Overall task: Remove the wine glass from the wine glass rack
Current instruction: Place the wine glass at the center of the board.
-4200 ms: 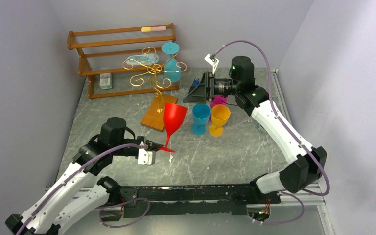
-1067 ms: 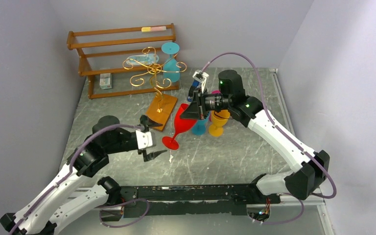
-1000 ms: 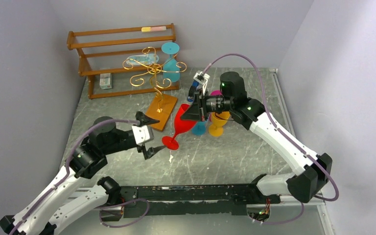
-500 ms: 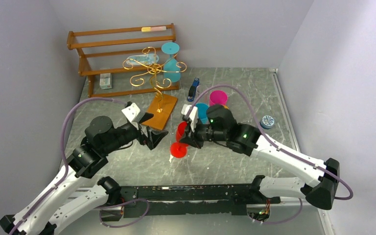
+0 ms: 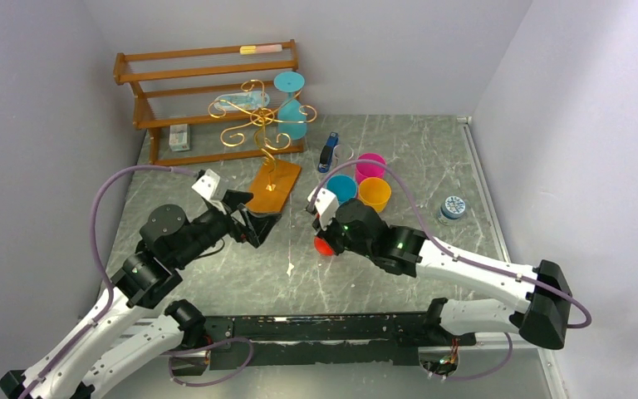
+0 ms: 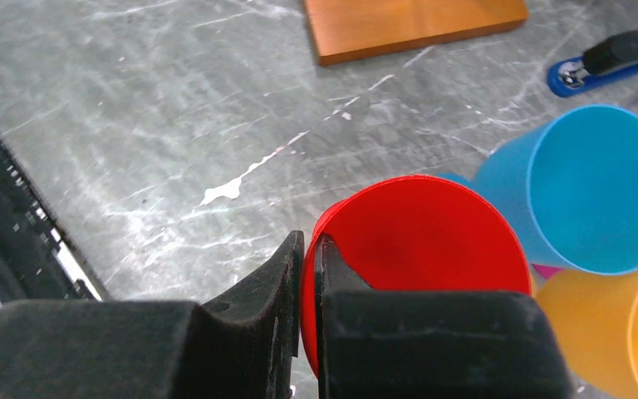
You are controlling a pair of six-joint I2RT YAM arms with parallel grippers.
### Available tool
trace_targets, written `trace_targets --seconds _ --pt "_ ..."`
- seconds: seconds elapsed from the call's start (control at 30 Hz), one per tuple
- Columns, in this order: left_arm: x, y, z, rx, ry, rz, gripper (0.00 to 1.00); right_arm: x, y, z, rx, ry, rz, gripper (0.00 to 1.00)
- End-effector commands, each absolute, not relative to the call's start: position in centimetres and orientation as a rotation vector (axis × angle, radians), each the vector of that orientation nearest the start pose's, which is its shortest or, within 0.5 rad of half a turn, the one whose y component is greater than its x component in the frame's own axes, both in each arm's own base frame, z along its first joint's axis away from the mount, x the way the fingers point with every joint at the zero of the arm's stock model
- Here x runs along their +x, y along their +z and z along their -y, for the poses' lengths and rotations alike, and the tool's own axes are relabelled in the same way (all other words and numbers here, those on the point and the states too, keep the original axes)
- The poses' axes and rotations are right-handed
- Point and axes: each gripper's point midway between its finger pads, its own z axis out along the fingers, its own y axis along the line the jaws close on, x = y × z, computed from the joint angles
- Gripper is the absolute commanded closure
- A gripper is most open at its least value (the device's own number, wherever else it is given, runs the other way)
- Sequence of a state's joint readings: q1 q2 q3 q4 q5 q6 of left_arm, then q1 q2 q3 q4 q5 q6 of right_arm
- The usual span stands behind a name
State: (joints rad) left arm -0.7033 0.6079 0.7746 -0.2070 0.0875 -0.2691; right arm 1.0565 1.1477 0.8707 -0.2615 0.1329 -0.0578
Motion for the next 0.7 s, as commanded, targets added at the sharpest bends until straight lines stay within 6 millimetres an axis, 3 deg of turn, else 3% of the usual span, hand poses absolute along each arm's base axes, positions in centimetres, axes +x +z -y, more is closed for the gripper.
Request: trace_targets --seconds 0.0,0.33,0.67 --pt "20.5 31.9 19.3 0.314 -0.795 -1.642 0.02 21.8 18.8 -29.4 -0.905 0.376 -1.852 1.0" --pt "20.8 31.9 19.2 0.316 -0.776 -1.638 0.02 21.2 17.2 -29.2 -0.855 0.416 -1.914 1.0" --pt "20.6 32.1 19.6 0.282 -0.833 -1.622 0.02 22.3 15.4 -28.4 -0.794 0.3 -2.001 1.0"
